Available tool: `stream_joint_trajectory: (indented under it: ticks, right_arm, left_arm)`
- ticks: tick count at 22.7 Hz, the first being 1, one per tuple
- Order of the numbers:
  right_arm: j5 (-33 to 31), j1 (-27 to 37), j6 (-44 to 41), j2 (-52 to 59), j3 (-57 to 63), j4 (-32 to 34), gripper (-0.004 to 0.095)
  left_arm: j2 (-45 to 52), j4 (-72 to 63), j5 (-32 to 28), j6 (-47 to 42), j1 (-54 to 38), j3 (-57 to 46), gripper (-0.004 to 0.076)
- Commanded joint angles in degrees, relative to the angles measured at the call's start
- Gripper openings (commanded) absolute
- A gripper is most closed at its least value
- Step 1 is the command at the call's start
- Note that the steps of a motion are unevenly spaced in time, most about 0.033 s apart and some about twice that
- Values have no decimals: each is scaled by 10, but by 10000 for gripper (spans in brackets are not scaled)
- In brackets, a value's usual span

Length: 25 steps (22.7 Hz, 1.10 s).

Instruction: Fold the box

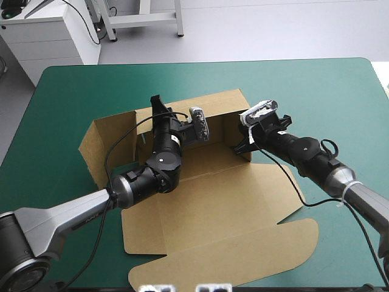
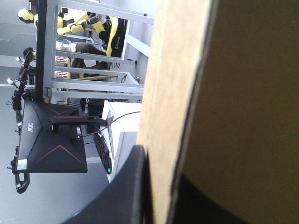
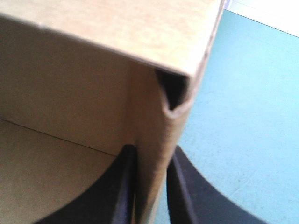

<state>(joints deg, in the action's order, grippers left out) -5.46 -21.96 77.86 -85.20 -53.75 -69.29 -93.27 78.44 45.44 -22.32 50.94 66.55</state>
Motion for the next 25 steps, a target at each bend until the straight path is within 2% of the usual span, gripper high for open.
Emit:
stream_joint_trajectory:
  ticks: [1, 8, 10, 12, 13, 14, 15, 16, 17, 18, 21, 23, 24, 25]
  right_arm:
    - [-69, -5, 2, 11, -13, -4, -19]
    - [-128, -5, 5, 11, -13, 5, -18]
    - [-121, -5, -14, 11, -13, 9, -18]
    - [-87, -5, -66, 11, -13, 19, -18]
    - [-85, -5, -77, 11, -13, 23, -18]
    - [-86, -5, -77, 11, -13, 23, -18]
    - [-87, -5, -77, 11, -13, 23, -18]
    - [-87, -5, -77, 11, -13, 23, -18]
    - [-85, -5, -82, 11, -13, 23, -18]
    - [-84, -5, -87, 11, -13, 23, -18]
    - [-84, -5, -97, 11, -13, 23, -18]
    - [-83, -5, -97, 11, -13, 23, -18]
    - [-83, -5, -97, 11, -13, 23, -18]
    - [-82, -5, -97, 11, -13, 23, -18]
  left_arm:
    - [20, 6, -49, -18, 13, 12, -8]
    - [28, 0, -77, -20, 13, 11, -8]
    - [32, -1, -80, -20, 13, 11, -2]
    - [35, -14, -78, -10, 13, 11, 69]
    - [41, -38, -79, 3, 15, 12, 186]
    - [47, -41, -79, 3, 19, 12, 249]
    - [55, -45, -61, 3, 32, 12, 426]
    - [57, -45, -51, 3, 42, 12, 491]
    - [68, -45, -27, 3, 66, 12, 602]
    - [74, -45, -20, 3, 77, 12, 623]
    - [113, -44, 18, 4, 168, 12, 615]
    - [129, -43, 61, 38, 231, 12, 568]
    - [136, -46, 77, 83, 253, 12, 473]
    - [139, -51, 83, 128, 264, 12, 321]
